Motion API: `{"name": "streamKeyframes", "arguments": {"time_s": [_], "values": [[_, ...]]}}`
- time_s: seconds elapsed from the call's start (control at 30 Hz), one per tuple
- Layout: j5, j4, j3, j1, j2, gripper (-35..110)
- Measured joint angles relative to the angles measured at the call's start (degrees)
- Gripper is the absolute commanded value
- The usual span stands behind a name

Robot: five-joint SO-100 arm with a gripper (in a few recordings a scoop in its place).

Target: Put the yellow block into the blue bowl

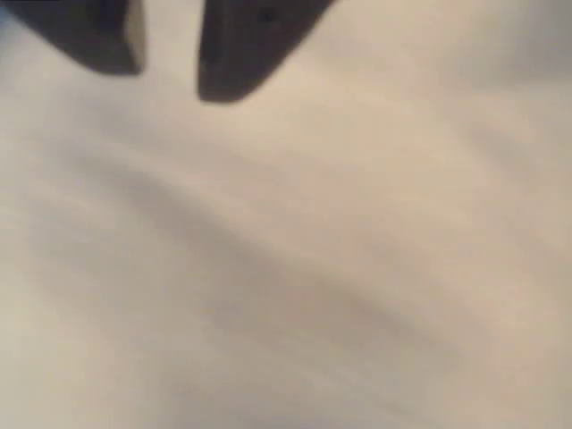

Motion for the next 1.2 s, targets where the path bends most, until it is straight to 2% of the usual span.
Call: {"name": "streamKeyframes", "arguments": {"time_s": [0.3,0.47,0.87,1.03,1.2], "values": [[-1.7,-3.2,-18.3,-0.5,-23.5,0],[-1.8,-7.8,-35.5,-0.6,-45.8,0],[-4.5,-8.3,-81.6,-1.0,-95.9,0],[-14.3,-8.3,-96.6,-5.9,-108.6,0],[-30.2,-8.3,-108.1,-8.7,-117.2,0]]}}
